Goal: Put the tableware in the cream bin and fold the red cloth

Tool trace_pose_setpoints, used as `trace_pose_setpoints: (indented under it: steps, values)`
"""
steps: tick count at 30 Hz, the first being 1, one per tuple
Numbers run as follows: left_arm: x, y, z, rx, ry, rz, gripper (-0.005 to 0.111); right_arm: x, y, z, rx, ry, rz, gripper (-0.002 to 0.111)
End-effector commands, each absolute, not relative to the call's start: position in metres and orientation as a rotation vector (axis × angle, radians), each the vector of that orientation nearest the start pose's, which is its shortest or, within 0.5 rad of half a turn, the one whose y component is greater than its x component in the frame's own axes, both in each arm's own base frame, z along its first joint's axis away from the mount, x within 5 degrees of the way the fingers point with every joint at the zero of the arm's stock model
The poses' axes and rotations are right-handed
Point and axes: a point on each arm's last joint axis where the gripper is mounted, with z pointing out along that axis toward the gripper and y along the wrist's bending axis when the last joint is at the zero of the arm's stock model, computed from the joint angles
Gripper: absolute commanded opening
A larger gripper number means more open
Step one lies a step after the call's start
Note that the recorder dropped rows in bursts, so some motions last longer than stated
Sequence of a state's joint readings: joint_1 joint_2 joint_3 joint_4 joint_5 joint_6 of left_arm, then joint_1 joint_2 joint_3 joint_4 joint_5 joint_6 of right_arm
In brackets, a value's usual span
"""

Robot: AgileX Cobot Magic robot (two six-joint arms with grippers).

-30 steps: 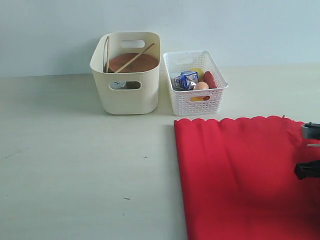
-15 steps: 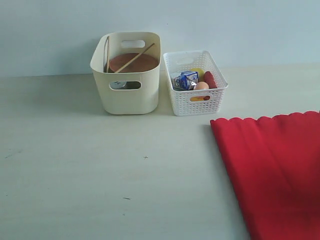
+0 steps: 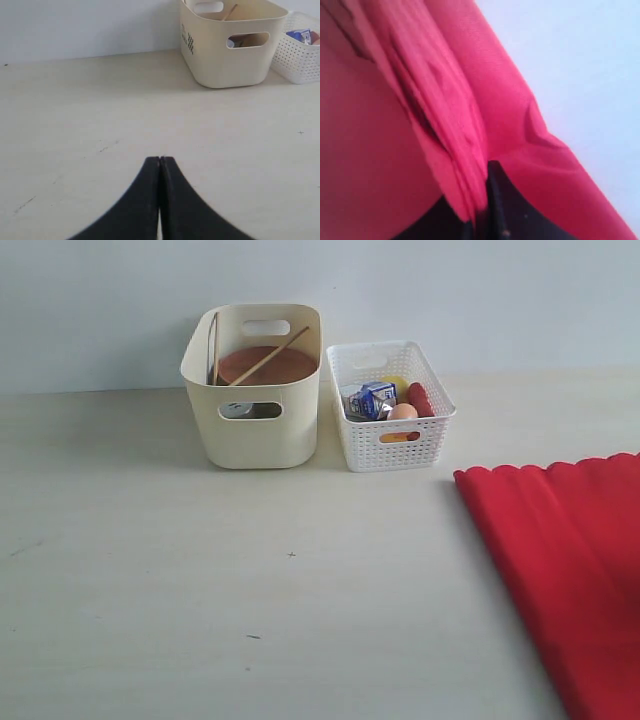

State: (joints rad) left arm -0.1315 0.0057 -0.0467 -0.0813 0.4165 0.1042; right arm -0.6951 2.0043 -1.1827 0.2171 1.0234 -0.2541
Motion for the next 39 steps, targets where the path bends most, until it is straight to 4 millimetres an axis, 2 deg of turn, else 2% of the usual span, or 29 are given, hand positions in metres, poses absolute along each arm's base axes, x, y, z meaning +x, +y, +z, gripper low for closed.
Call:
trace_pose_setpoints:
  steps: [1, 7, 11, 16, 20, 30, 35, 36, 39]
  values:
    - [0.050, -0.009, 0.191, 0.164, 1.841, -0.101, 0.000, 0.273, -0.224, 0.124, 0.946, 2.973, 0.452, 0.000]
    - [0.050, -0.009, 0.191, 0.164, 1.841, -0.101, 0.000, 0.272, -0.246, 0.124, 0.999, 2.806, 0.590, 0.000]
    - [0.050, -0.009, 0.191, 0.164, 1.841, -0.101, 0.000, 0.271, -0.257, 0.115, 1.056, 2.726, 0.686, 0.000]
    - [0.050, -0.009, 0.191, 0.164, 1.841, -0.101, 0.000, 0.284, -0.258, 0.106, 1.046, 2.633, 0.787, 0.000]
    - [0.050, -0.009, 0.191, 0.164, 1.841, -0.101, 0.000, 0.296, -0.257, 0.100, 1.043, 2.488, 0.901, 0.000]
    - [0.050, -0.009, 0.191, 0.164, 1.841, -0.101, 0.000, 0.312, -0.259, 0.089, 1.104, 2.286, 0.975, 0.000]
    - [0.050, -0.009, 0.191, 0.164, 1.841, -0.101, 0.000, 0.336, -0.248, 0.087, 1.049, 2.287, 0.982, 0.000]
    - [0.050, -0.009, 0.191, 0.164, 1.841, -0.101, 0.000, 0.351, -0.240, 0.089, 1.000, 2.293, 0.986, 0.000]
    - [0.050, -0.009, 0.191, 0.164, 1.841, -0.101, 0.000, 0.372, -0.230, 0.092, 1.004, 2.235, 0.984, 0.000]
